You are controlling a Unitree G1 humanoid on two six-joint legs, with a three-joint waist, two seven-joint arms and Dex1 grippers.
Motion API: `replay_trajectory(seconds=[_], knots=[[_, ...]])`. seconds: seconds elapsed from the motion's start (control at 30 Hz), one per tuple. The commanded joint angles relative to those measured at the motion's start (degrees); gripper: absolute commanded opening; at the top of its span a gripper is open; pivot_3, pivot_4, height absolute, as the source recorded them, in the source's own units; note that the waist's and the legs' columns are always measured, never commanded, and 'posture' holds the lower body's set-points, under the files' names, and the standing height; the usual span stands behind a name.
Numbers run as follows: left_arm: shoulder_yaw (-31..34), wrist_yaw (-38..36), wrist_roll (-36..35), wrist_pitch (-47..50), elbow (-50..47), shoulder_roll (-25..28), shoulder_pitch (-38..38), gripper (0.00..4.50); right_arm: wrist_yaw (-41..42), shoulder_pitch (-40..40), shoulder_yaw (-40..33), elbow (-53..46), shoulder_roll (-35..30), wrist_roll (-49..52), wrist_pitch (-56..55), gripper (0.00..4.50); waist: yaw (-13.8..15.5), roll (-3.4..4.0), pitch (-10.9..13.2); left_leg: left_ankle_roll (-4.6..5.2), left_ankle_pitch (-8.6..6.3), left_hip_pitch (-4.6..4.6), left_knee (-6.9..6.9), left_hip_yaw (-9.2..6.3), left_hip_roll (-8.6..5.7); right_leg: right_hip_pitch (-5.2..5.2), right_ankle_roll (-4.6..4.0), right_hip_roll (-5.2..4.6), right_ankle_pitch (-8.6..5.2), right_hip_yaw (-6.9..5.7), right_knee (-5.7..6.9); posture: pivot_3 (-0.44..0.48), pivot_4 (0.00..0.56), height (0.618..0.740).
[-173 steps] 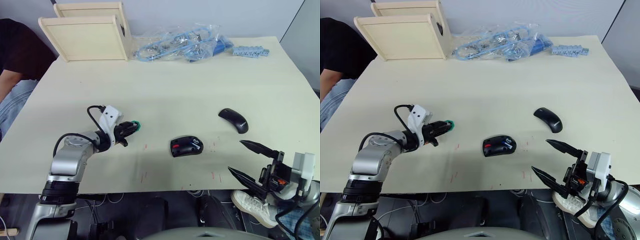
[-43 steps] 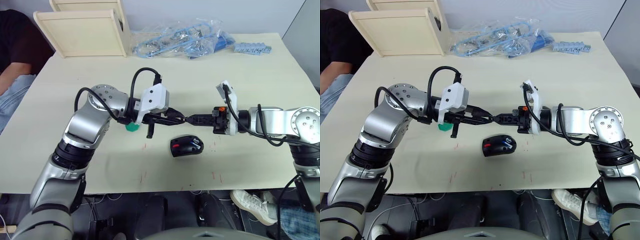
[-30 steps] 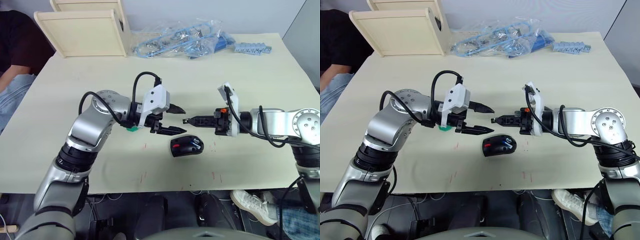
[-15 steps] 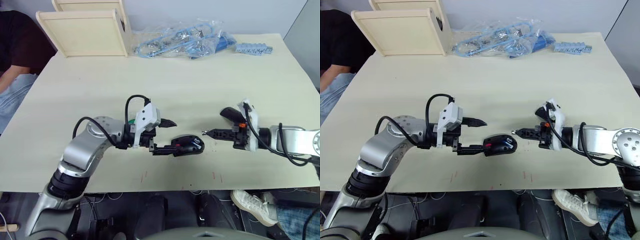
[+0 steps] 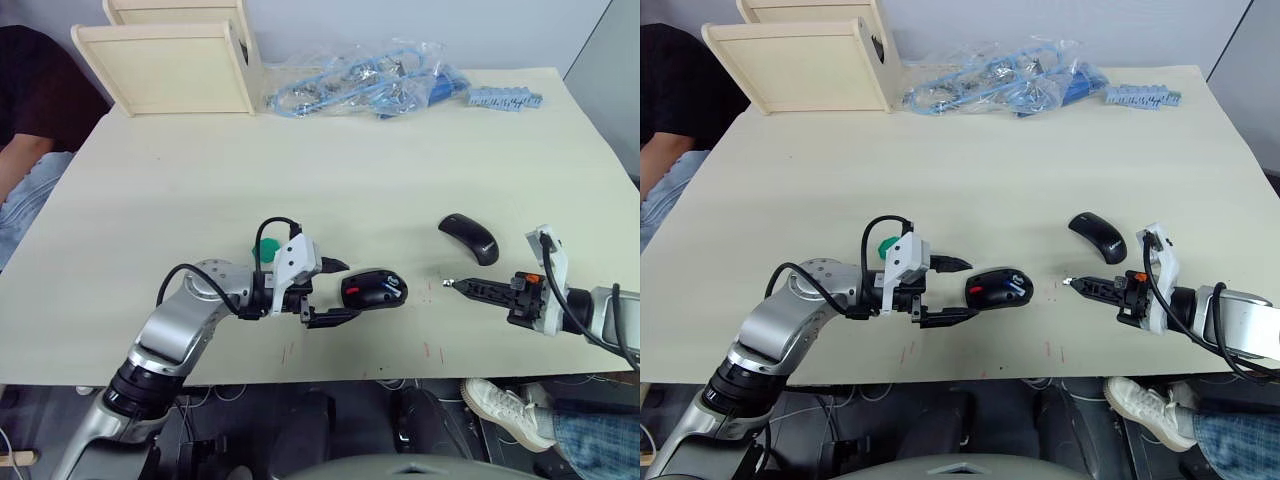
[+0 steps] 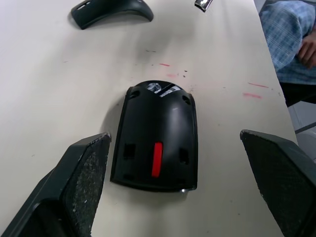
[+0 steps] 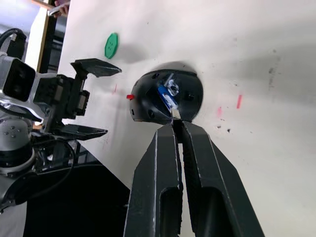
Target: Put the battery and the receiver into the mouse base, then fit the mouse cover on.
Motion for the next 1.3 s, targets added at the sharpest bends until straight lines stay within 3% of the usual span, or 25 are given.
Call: replay_trajectory(seconds=[0.03, 0.67, 1.3], knots=[[-0.73, -0.55, 1.57, -3.41, 1.70, -0.60, -0.38, 4.44, 0.96, 2.36, -3.66, -2.54, -0.80, 1.07, -2.41, 0.00, -0.03, 0.00, 0.00, 0.00, 0.00, -0.01, -0.01, -0.01, 0.01, 0.00, 0.00, 0.02, 0.00, -0.01, -0.01, 0.000, 0.150, 0.740], [-5.51, -1.24, 7.56, -9.74, 10.23, -6.03, -4.32, 4.44, 1.99, 9.69, -6.51, -3.98, -2.38, 1.06, -5.20, 0.00, 0.09, -0.01, 0.00, 0.00, 0.00, -0.01, 0.01, 0.02, 0.00, 0.00, 0.00, 0.01, 0.00, 0.03, 0.00, 0.000, 0.150, 0.740], [-7.54, -0.51, 10.31, -7.86, 10.39, -9.04, -6.89, 4.44, 1.64, 11.74, -6.67, -5.23, -2.35, 1.07, -6.73, 0.00, 0.06, -0.01, 0.00, 0.00, 0.00, 0.00, 0.02, 0.03, 0.00, 0.01, 0.01, 0.01, 0.01, 0.04, 0.00, 0.000, 0.150, 0.740]])
